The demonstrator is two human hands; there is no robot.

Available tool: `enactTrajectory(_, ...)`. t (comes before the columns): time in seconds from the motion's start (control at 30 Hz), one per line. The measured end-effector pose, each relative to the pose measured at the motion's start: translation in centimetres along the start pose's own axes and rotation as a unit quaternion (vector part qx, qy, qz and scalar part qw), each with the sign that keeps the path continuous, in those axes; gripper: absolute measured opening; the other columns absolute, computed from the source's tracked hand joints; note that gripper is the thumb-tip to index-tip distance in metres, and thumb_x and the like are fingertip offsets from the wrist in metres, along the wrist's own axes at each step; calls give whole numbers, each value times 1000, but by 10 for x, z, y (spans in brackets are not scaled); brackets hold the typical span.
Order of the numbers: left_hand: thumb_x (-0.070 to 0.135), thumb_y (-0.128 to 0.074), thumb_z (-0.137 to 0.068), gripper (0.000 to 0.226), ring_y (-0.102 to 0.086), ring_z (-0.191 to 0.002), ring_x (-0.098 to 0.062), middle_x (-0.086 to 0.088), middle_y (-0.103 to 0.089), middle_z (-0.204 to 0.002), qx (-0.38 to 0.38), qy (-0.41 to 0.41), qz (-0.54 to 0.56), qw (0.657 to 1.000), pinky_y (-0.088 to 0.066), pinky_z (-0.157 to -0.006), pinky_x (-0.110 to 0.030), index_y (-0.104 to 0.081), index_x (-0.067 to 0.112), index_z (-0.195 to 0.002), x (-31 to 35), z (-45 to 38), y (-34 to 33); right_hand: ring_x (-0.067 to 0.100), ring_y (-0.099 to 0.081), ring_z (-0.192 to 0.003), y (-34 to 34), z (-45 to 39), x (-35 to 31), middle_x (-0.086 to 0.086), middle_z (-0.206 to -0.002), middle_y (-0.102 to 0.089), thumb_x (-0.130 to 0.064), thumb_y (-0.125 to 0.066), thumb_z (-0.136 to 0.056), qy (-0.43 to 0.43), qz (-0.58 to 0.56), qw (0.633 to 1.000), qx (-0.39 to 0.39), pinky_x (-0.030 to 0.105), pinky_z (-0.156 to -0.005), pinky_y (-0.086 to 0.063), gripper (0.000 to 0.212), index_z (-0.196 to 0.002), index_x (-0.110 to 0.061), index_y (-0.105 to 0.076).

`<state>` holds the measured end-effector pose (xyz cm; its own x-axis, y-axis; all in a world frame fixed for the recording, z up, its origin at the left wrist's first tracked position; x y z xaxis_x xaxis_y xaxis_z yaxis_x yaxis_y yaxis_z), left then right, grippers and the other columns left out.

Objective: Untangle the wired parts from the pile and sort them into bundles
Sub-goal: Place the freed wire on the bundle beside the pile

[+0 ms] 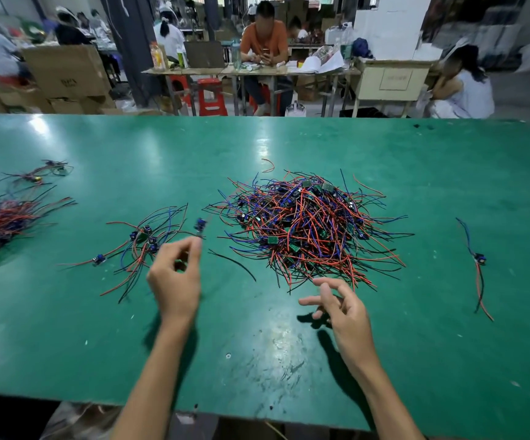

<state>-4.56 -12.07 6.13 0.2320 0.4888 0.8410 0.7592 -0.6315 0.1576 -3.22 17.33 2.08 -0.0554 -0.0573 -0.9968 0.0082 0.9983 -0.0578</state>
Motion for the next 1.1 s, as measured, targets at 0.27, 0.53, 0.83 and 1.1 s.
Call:
enactTrajectory(0.27,4,-69,-87,48,-37,-125,-43,-29,-42,-133,-111,74,-287,948,-31,-111,-47,-57,-2,-134,-55,-35,5,16,-59,-60,4,-1,3,13,-78,-76,-18,-51,-105,-2,1,1000,19,20,-55,-51,19,-103,-16,-70)
enactTrajectory(0.53,40,-62,-96,21,-33,-134,-23,-3,-41,-139,-297,-45,-290,909,-18,-108,-40,-63,33,-115,-30,16,-72,11,-66,-66,3,1,3,5,-74,-76,-10,-60,-99,9,79,997,15,17,-64,-48,28,-88,-32,-73)
enactTrajectory(0.83,17,-65,-92,15,-42,-114,-22,2,-61,-112,-117,-31,-358,926,-18,-91,-39,-70,30,-86,-17,-34,-44,18,-69,-71,3,0,1,6,-73,-75,-10,-60,-99,12,81,997,13,26,-67,-49,29,-89,-33,-74)
enactTrajectory(1.1,49,-66,-90,18,-40,-116,-13,8,-51,-115,-383,-108,-354,846,-14,-86,-33,-65,44,-107,-42,-32,-46,17,-68,-69,2,-1,1,7,-72,-75,-9,-63,-97,9,76,997,13,29,-68,-49,22,-86,-24,-75)
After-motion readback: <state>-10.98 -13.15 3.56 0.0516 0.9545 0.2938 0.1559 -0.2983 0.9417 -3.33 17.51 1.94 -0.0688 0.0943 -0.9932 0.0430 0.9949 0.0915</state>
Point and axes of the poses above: each hand's wrist, its own z-axis away from the middle knuckle, its own y-axis out of the back of the hand, x = y × z, the point moved 5 cm from there along -z, towards the middle knuckle
